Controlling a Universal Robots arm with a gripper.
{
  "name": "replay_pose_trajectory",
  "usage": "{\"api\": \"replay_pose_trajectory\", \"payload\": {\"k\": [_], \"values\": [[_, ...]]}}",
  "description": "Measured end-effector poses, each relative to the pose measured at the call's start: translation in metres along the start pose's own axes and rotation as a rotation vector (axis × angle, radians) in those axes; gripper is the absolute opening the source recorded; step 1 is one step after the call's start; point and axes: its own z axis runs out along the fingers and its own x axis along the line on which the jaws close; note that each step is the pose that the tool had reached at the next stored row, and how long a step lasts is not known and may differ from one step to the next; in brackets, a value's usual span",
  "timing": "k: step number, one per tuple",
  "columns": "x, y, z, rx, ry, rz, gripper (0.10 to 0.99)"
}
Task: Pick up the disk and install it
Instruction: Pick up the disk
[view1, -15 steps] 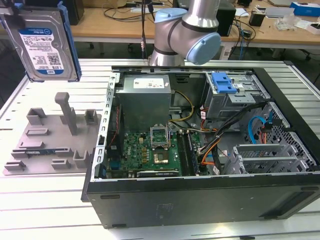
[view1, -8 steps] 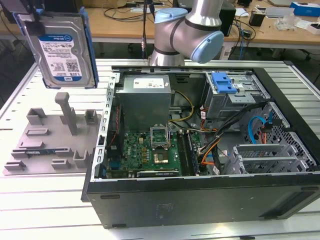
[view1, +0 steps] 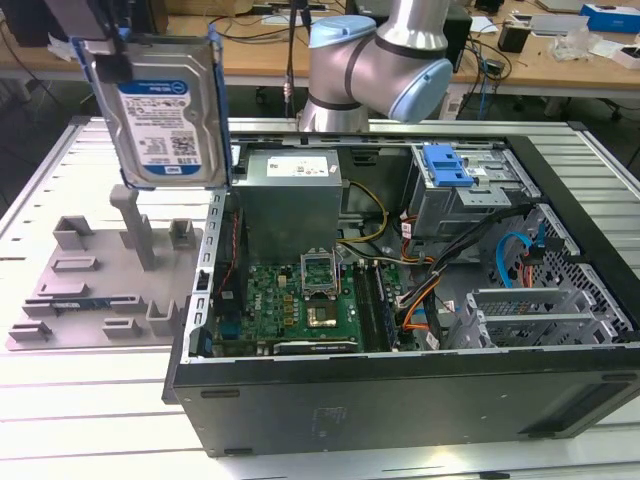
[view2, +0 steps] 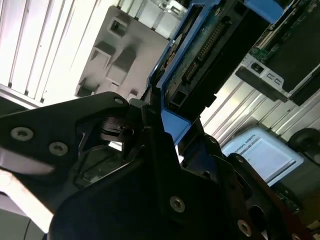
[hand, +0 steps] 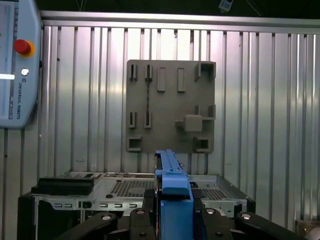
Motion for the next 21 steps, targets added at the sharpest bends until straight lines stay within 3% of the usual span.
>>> {"api": "replay_pose_trajectory", "payload": {"k": [3, 7, 12, 19, 21], "values": [[0.0088, -0.0176, -0.0005, -0.001, 0.0000, 0.000, 0.369], [0.0252, -0.0507, -0.0014, -0.002, -0.0001, 0.000, 0.369], [0.0365, -0.0735, -0.0020, -0.003, -0.0002, 0.000, 0.369], [0.0567, -0.1154, -0.0032, -0.003, -0.0002, 0.000, 0.369], [0.0603, -0.1234, -0.0034, -0.003, -0.0002, 0.000, 0.369]]}}
